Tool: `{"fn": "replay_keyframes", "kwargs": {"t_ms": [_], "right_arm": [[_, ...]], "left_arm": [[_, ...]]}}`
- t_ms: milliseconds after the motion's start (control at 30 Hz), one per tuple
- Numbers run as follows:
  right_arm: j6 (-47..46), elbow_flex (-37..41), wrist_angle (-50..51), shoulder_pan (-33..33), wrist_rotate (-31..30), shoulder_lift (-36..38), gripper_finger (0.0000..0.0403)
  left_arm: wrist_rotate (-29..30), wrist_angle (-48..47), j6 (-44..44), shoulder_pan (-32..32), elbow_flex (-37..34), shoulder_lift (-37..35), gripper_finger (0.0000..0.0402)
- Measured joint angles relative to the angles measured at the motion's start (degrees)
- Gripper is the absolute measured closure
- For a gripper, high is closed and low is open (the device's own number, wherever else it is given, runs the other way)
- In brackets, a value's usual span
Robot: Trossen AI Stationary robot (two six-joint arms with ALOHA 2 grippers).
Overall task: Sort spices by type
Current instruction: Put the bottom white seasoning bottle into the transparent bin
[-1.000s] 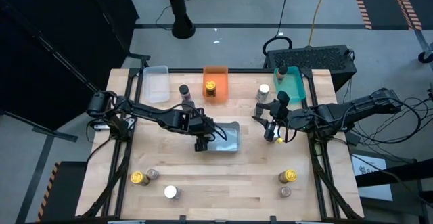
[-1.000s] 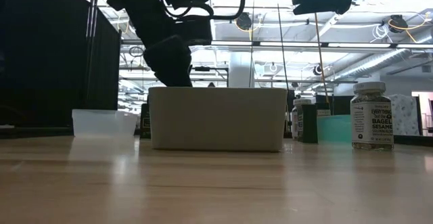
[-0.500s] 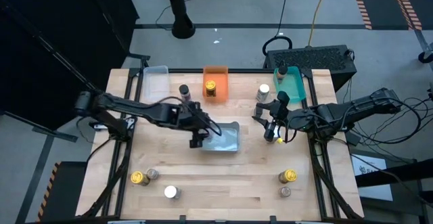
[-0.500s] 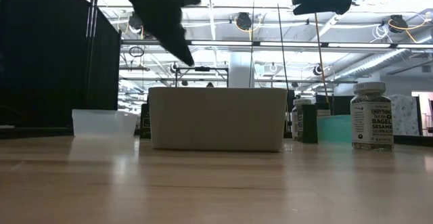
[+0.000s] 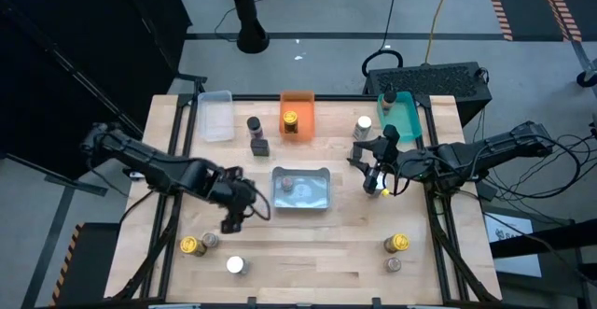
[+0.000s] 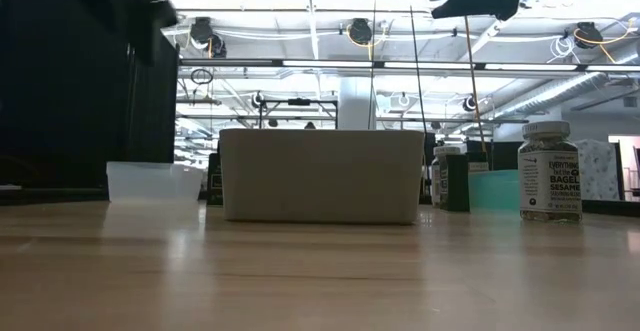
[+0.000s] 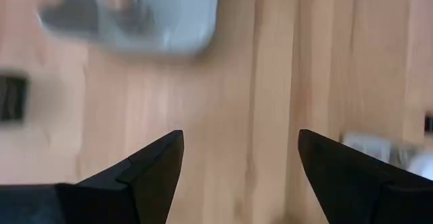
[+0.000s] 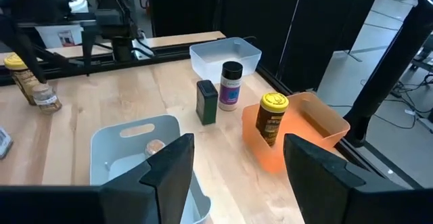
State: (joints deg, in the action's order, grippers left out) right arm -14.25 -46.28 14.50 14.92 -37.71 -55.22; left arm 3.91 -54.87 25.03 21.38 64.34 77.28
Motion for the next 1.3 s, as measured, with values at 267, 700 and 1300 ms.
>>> {"fn": "replay_keyframes", "kwargs": {"t_ms": [267, 700, 1300], "right_arm": [[-2.0, 0.0, -2.9, 0.0, 0.0, -1.1, 0.0193], [-0.1, -2.4, -9.7, 0.9, 0.4, -4.6, 0.0193], [1.7, -6.8, -3.9, 1.0, -1.5, -8.1, 0.0193]], "left_arm": [[-3.3, -4.7, 5.1, 5.0, 0.0, 0.0, 0.0104], [4.9, -6.2, 4.2, 7.2, 0.0, 0.0, 0.0104], [9.8, -6.1, 7.2, 5.6, 0.0, 0.0, 0.0104]]}}
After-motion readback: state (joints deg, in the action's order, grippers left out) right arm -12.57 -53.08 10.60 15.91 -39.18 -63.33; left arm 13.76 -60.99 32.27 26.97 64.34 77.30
